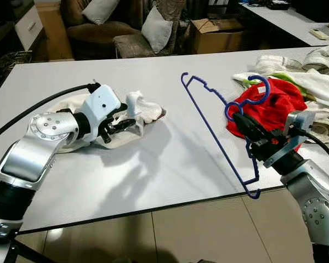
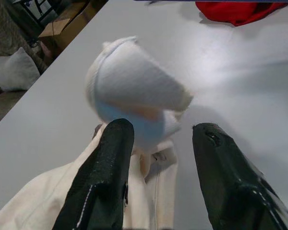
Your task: Hang hanger
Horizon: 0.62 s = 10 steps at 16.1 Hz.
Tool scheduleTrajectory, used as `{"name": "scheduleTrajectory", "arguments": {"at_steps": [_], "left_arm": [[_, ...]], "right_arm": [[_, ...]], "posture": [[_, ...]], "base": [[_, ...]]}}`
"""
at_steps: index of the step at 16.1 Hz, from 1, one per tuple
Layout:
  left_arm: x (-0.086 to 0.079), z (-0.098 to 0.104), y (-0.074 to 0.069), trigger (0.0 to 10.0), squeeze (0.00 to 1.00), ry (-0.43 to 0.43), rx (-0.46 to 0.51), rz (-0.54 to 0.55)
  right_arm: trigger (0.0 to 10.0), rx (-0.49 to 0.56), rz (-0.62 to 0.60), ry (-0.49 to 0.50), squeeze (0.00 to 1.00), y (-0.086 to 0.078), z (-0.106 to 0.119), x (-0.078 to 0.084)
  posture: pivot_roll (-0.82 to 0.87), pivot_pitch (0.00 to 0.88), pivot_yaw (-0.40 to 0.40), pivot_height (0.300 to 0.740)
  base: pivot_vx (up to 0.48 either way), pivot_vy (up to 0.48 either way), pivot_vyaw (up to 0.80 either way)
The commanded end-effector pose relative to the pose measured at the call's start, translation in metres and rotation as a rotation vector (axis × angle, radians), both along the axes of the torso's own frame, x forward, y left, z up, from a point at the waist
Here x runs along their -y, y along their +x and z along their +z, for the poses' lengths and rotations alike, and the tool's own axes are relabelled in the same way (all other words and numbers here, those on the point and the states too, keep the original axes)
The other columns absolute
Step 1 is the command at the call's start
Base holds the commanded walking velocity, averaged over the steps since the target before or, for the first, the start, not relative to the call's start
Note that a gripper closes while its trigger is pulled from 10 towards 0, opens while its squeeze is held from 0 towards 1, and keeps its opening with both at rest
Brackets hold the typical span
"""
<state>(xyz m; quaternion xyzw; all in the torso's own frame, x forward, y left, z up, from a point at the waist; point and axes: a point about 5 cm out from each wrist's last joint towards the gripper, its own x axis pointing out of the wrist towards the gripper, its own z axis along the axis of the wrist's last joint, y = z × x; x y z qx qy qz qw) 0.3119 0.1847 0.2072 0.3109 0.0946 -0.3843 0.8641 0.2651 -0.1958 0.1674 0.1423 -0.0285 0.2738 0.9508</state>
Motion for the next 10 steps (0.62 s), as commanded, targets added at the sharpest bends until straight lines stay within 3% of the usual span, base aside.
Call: {"name": "scheduleTrajectory", "arguments": {"at_steps": [1,2,5,7,10], "left_arm": [[-0.002,-0.019,-0.009,10.0,0.00,0.167,-0.073,-0.125],[-0.004,-0.033,-0.015,10.0,0.00,0.247,-0.133,-0.188],[-0.008,-0.048,-0.012,10.0,0.00,0.233,-0.188,-0.132],[-0.023,-0.060,-0.002,10.0,0.00,0.333,-0.135,-0.018],[-0.031,-0.072,0.008,10.0,0.00,0.383,-0.088,0.063]], "right_arm": [[10.0,0.008,0.042,0.000,0.00,-0.006,0.003,-0.002],[10.0,0.001,0.082,-0.001,0.00,-0.012,0.002,-0.004],[10.0,-0.009,0.103,0.006,0.00,-0.024,0.002,-0.002],[10.0,-0.015,0.086,0.005,0.00,-0.027,0.001,0.003],[10.0,-0.019,0.093,0.006,0.00,-0.028,0.002,0.002]], "posture": [[-0.12,0.000,0.010,0.740],[-0.12,0.000,0.012,0.740],[-0.14,0.000,0.024,0.740],[-0.14,0.000,0.028,0.740],[-0.14,0.000,0.027,0.740]], "base": [[0.000,0.000,0.00],[0.000,0.000,0.00],[0.000,0.000,0.00],[0.000,0.000,0.00],[0.000,0.000,0.00]]}}
